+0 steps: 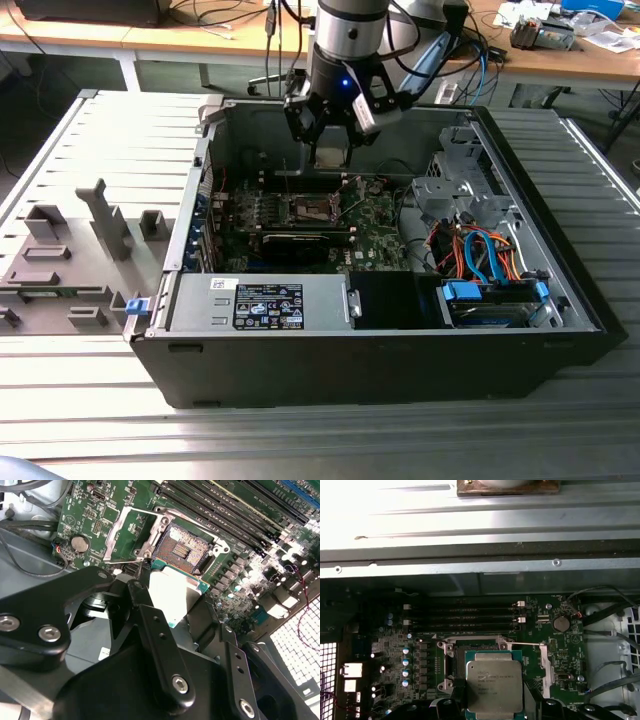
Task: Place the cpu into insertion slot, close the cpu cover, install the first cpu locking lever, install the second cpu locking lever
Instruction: 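Place the cpu into insertion slot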
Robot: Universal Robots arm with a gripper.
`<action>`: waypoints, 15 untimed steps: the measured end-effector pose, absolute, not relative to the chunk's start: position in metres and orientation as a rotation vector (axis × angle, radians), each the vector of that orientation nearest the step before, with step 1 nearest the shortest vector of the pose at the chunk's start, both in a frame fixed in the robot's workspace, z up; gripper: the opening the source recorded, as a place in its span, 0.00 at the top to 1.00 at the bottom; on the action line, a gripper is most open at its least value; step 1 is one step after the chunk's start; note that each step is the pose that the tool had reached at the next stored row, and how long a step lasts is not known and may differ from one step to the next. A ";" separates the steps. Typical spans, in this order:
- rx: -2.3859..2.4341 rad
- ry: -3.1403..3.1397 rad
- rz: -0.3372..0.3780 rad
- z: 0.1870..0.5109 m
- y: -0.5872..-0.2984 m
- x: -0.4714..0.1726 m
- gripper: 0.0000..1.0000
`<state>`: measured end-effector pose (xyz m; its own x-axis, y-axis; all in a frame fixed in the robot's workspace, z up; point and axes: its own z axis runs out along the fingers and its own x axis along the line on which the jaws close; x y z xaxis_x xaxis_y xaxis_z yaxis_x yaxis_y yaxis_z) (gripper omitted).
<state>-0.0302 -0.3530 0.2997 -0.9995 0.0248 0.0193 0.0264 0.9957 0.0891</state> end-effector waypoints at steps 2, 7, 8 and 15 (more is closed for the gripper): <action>-0.040 -3.120 -0.140 0.299 -0.353 -0.030 0.46; -0.040 -3.120 -0.140 0.298 -0.353 -0.030 0.46; -0.040 -3.120 -0.140 0.298 -0.353 -0.030 0.46; -0.040 -3.120 -0.140 0.296 -0.354 -0.030 0.46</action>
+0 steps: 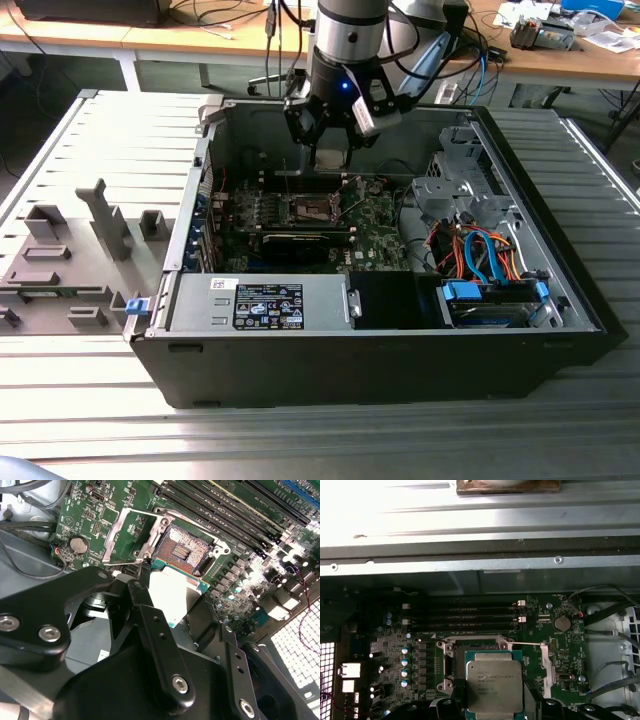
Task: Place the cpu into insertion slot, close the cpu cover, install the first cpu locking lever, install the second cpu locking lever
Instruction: 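Place the cpu into insertion slot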
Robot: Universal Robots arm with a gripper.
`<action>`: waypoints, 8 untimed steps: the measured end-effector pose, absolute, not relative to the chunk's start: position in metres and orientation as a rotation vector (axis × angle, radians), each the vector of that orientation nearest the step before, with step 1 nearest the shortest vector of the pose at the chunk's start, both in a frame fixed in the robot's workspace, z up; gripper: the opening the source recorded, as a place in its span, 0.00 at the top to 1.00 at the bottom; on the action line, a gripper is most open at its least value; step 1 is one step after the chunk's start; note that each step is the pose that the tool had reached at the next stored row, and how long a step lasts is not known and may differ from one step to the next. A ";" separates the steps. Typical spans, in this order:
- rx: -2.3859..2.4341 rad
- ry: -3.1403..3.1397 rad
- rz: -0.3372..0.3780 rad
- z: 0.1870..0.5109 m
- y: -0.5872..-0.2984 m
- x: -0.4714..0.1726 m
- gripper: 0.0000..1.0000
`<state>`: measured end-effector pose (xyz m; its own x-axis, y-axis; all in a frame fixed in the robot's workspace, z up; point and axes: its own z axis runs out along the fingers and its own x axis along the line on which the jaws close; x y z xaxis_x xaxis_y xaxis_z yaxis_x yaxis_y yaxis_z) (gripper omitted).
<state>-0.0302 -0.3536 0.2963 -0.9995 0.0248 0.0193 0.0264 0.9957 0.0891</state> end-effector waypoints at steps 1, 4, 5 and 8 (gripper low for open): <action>-0.040 -3.120 -0.140 0.296 -0.354 -0.030 0.46; -0.040 -3.120 -0.140 0.295 -0.354 -0.030 0.46; -0.040 -3.120 -0.140 0.295 -0.354 -0.030 0.46; -0.040 -3.120 -0.140 0.294 -0.354 -0.030 0.46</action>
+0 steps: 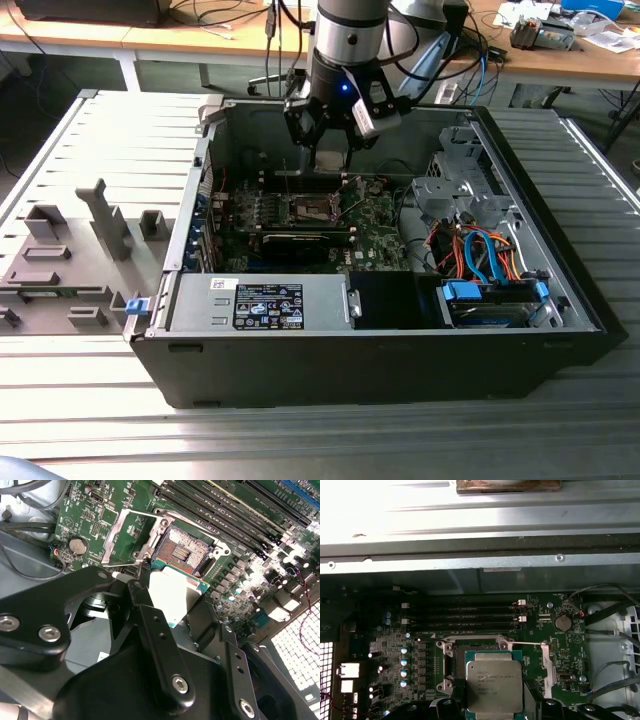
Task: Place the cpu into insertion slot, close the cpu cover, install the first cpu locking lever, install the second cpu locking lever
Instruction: 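Place the cpu into insertion slot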
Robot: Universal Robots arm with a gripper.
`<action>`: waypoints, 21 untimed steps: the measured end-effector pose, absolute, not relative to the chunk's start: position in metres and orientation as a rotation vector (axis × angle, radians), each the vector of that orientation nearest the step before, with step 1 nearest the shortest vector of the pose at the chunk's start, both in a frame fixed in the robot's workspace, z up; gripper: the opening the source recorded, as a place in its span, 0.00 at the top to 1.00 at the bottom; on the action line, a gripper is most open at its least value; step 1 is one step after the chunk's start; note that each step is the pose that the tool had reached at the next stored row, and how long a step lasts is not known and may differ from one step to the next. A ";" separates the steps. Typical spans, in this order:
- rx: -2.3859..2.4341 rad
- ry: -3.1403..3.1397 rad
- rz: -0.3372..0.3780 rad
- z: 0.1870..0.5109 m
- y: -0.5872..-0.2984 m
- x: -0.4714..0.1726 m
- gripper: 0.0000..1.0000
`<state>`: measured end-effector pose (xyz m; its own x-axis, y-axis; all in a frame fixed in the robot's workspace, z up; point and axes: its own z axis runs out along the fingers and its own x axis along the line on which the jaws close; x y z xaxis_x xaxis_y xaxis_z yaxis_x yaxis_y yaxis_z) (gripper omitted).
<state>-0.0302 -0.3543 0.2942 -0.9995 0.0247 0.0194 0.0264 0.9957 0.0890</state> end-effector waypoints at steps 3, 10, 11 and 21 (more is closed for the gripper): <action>-0.040 -3.120 -0.140 0.293 -0.355 -0.030 0.46; -0.040 -3.120 -0.140 0.290 -0.356 -0.030 0.46; -0.040 -3.120 -0.140 0.290 -0.356 -0.030 0.46; -0.043 -3.120 -0.140 0.289 -0.356 -0.030 0.46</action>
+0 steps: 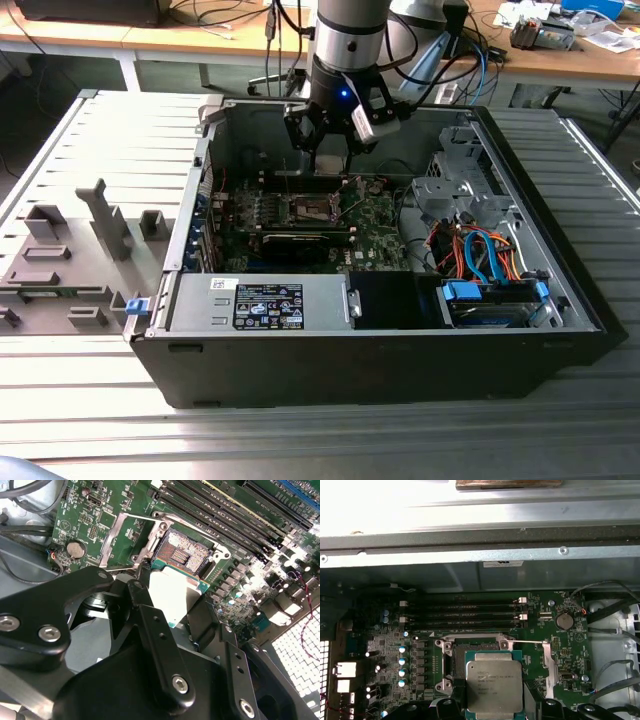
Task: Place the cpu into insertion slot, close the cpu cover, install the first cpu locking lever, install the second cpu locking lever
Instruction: 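Place the cpu into insertion slot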
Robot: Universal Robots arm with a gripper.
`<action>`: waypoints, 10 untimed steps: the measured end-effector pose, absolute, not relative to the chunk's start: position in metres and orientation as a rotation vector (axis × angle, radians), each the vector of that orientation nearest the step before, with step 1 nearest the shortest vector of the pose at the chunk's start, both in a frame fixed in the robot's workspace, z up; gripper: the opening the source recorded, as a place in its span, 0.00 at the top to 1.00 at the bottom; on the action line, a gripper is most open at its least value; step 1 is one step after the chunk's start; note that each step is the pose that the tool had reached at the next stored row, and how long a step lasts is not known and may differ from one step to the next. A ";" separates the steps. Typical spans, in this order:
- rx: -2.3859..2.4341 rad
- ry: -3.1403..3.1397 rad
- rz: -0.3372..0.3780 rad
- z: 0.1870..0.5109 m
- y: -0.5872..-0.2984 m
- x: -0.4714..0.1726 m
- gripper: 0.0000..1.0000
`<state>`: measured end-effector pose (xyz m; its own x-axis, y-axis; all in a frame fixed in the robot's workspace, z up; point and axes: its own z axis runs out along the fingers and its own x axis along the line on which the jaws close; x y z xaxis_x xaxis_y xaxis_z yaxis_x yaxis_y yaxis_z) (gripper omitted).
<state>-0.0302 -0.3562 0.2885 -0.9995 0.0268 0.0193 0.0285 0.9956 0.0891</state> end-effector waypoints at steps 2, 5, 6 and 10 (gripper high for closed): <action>-0.048 -3.120 -0.140 0.288 -0.356 -0.030 0.46; -0.052 -3.120 -0.140 0.288 -0.356 -0.030 0.46; -0.053 -3.120 -0.140 0.288 -0.356 -0.030 0.46; -0.058 -3.120 -0.140 0.288 -0.356 -0.030 0.46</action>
